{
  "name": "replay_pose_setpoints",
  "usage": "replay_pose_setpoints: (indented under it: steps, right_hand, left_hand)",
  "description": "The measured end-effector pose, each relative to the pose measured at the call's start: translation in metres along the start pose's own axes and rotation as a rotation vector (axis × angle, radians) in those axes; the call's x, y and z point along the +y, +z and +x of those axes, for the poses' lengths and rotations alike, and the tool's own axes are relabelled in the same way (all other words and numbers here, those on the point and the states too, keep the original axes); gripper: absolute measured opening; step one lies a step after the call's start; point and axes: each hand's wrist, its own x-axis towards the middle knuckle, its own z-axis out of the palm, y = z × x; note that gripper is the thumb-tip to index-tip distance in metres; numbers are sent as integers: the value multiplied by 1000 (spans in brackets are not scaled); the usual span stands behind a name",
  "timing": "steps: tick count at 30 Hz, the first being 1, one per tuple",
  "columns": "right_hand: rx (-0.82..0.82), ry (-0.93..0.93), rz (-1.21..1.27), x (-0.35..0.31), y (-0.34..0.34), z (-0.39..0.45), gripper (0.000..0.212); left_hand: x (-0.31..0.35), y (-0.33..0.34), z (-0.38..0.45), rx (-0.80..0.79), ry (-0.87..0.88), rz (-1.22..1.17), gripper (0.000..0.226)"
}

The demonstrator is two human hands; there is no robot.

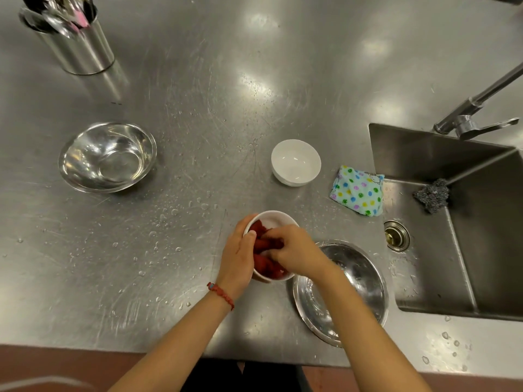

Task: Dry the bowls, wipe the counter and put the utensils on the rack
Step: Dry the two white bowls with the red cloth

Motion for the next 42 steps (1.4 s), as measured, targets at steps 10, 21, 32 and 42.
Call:
replay_pose_setpoints:
  steps: [10, 21, 32, 42]
  right_hand:
    - [236, 146, -243, -5, 28, 11, 28]
    - [453, 95, 536, -1, 13, 10, 23]
    - [701, 33, 758, 25, -9, 14, 27]
    - [756, -40, 787, 58, -63, 44, 30]
  left_hand:
    - [-8, -8, 11, 26, 9, 27, 37]
    - [-23, -29, 38, 27, -10, 41, 26]
    - [-31, -34, 64, 77, -82, 312, 26]
    - [-4, -34, 113, 107, 9, 495, 31]
